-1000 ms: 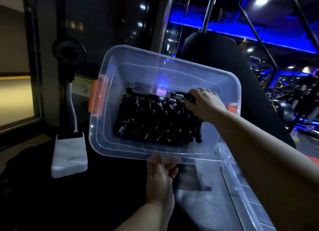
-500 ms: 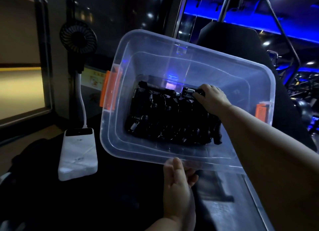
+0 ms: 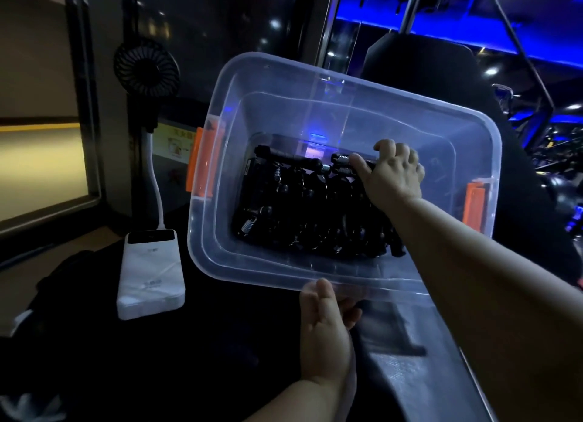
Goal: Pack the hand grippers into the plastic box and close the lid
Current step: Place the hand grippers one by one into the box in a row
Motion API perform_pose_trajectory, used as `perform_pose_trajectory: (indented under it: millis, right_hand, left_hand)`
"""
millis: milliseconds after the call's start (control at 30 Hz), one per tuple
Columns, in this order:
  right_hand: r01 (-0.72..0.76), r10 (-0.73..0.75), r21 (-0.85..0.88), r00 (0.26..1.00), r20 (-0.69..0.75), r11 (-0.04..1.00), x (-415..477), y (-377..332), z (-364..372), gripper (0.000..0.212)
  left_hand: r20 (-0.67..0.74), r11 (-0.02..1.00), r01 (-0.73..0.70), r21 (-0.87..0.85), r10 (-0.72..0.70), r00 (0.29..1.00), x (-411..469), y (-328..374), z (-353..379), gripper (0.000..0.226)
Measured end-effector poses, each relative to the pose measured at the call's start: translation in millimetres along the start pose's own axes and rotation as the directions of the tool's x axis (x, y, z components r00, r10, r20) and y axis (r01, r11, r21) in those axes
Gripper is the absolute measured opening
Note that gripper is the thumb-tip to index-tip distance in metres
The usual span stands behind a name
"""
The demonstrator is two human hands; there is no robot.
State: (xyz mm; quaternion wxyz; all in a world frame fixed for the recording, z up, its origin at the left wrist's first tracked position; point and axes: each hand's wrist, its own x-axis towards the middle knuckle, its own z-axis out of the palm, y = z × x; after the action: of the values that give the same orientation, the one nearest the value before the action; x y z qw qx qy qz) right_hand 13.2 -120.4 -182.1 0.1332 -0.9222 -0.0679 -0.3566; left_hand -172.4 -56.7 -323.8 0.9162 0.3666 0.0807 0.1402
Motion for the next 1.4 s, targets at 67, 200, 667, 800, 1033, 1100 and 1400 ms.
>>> perform_pose_trajectory:
  millis: [67, 200, 667, 800, 1033, 1100, 1400]
  right_hand:
    - [-0.003, 0.004, 0.063, 1.000, -0.011, 0.998, -15, -1, -12, 0.062]
    - [0.085, -0.068, 0.181, 0.993, -0.099, 0.980, -62, 14, -44, 0.062]
    - [-0.144, 0.144, 0.113, 0.989, 0.010, 0.983, -186, 145, -89, 0.049]
    - [-0.298, 0.308, -0.124, 0.949, 0.066, 0.946, -195, 184, -98, 0.037]
    - [-0.410, 0.406, -0.232, 0.912, -0.066, 0.882, -203, 233, -114, 0.040]
    - [-0.466, 0.471, -0.248, 0.881, -0.043, 0.849, -198, 245, -118, 0.048]
    - [-0.634, 0.632, -0.039, 0.760, 0.149, 0.772, -177, 262, -100, 0.055]
  left_hand:
    - [0.020, 0.999, -0.020, 0.029, 0.020, 1.000, 0, -1, 0, 0.031]
    - [-0.002, 1.000, -0.030, 0.009, 0.030, 1.000, 1, -2, 1, 0.028]
    - [-0.031, 0.994, -0.078, 0.072, 0.081, 0.996, -6, 3, 7, 0.025]
    - [-0.038, 0.995, -0.071, 0.077, 0.074, 0.997, -7, 2, 5, 0.026]
    - [-0.050, 0.993, -0.081, 0.085, 0.085, 0.995, -6, 0, 4, 0.028]
    - [-0.048, 0.992, -0.089, 0.092, 0.094, 0.994, -6, -1, 4, 0.028]
    - [-0.058, 0.990, -0.103, 0.099, 0.109, 0.992, -5, -2, 7, 0.029]
